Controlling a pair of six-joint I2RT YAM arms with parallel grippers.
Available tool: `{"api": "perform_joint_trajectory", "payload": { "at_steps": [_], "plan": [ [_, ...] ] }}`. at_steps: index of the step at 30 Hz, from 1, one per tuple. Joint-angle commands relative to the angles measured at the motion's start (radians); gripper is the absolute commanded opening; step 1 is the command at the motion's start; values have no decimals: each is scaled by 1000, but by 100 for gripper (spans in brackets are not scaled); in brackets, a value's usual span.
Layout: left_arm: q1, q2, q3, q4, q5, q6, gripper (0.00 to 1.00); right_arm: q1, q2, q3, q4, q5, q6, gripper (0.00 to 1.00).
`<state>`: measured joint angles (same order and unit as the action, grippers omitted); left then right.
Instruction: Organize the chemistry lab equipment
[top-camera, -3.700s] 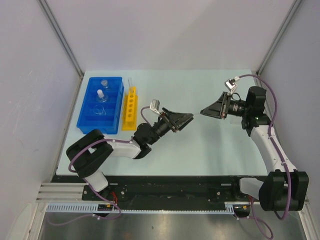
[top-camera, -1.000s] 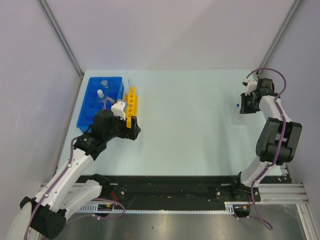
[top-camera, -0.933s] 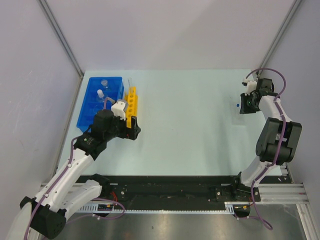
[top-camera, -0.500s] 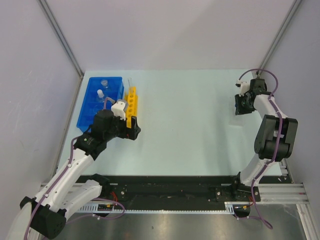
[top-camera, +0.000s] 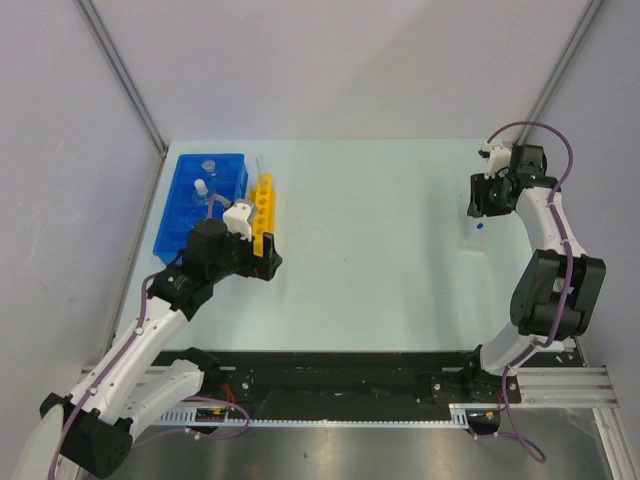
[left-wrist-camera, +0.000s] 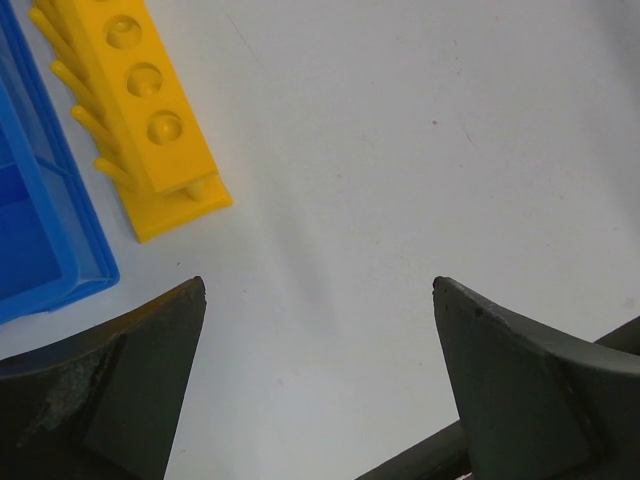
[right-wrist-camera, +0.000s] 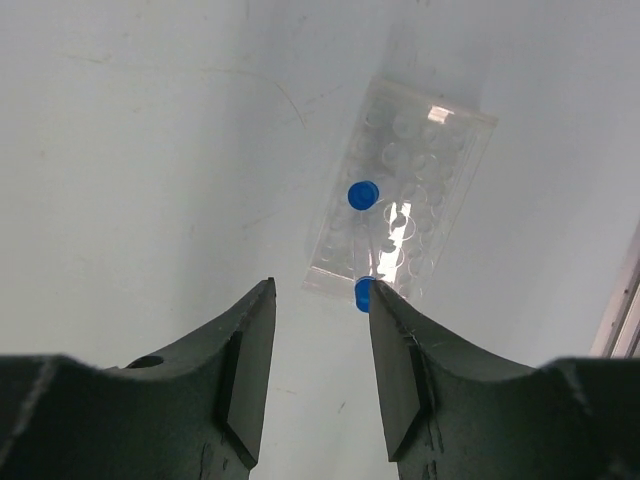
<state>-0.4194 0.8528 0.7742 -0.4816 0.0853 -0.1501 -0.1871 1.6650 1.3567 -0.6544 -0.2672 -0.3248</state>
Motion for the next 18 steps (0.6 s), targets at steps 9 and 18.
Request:
{"api": "perform_joint_trajectory", "payload": {
  "at_steps": [9, 18],
  "plan": [
    [-2, -15, -3, 32, 37, 46, 100, -28, -34, 47, -30, 23, 78, 47],
    [-1, -14, -1, 32, 41, 49, 100, -26, 48, 19, -48, 74, 90, 48]
  ]
}}
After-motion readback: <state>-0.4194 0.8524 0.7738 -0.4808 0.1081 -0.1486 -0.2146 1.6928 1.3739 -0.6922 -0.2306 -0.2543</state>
